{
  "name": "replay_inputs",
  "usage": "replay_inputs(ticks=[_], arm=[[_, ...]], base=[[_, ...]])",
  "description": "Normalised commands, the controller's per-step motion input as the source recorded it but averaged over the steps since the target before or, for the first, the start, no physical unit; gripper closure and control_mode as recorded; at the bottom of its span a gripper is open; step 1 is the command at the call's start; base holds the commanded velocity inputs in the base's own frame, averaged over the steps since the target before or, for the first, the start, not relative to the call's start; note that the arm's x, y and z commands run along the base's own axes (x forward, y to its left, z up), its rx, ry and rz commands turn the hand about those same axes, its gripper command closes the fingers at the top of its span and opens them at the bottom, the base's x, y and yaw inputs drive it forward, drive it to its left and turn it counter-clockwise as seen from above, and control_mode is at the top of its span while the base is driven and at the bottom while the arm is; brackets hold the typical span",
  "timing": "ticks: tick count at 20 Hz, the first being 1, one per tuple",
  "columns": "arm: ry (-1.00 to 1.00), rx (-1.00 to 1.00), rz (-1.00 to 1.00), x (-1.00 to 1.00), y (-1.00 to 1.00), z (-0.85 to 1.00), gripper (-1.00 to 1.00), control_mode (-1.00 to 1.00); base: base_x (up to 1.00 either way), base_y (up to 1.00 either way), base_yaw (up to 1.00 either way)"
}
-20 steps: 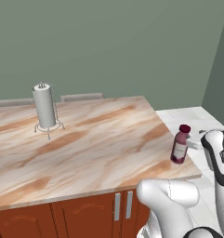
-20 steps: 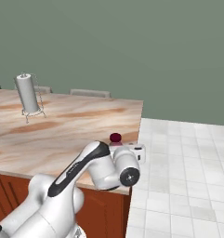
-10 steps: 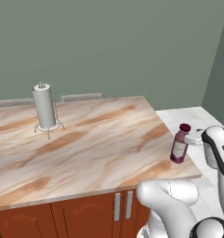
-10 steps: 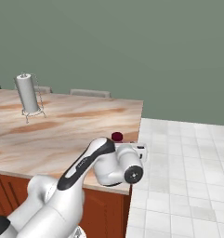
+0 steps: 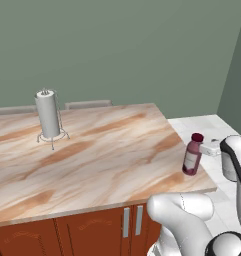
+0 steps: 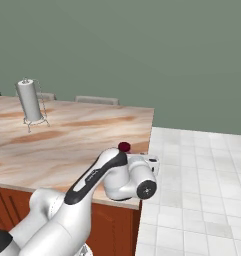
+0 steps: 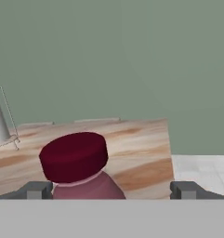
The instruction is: Pick the juice from the counter and place it in the open cabinet.
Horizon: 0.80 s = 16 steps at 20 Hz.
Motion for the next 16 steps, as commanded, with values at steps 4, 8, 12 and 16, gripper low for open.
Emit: replay_inputs(ticks=[4, 8, 12, 16], arm=[[0.00, 0.04, 0.00, 0.00, 0.00, 0.00, -1.00, -1.00], [0.00, 0.00, 0.00, 0.00, 0.00, 0.00, -1.00, -1.00], [0.00, 0.00, 0.00, 0.00, 0.19, 0.00, -1.00, -1.00], [0.00, 0.00, 0.00, 0.00, 0.30, 0.00, -1.00, -1.00]], base=[[0.00, 0.00, 0.00], [0.00, 0.00, 0.00], [0.00, 0.00, 0.00], [0.00, 0.00, 0.00]])
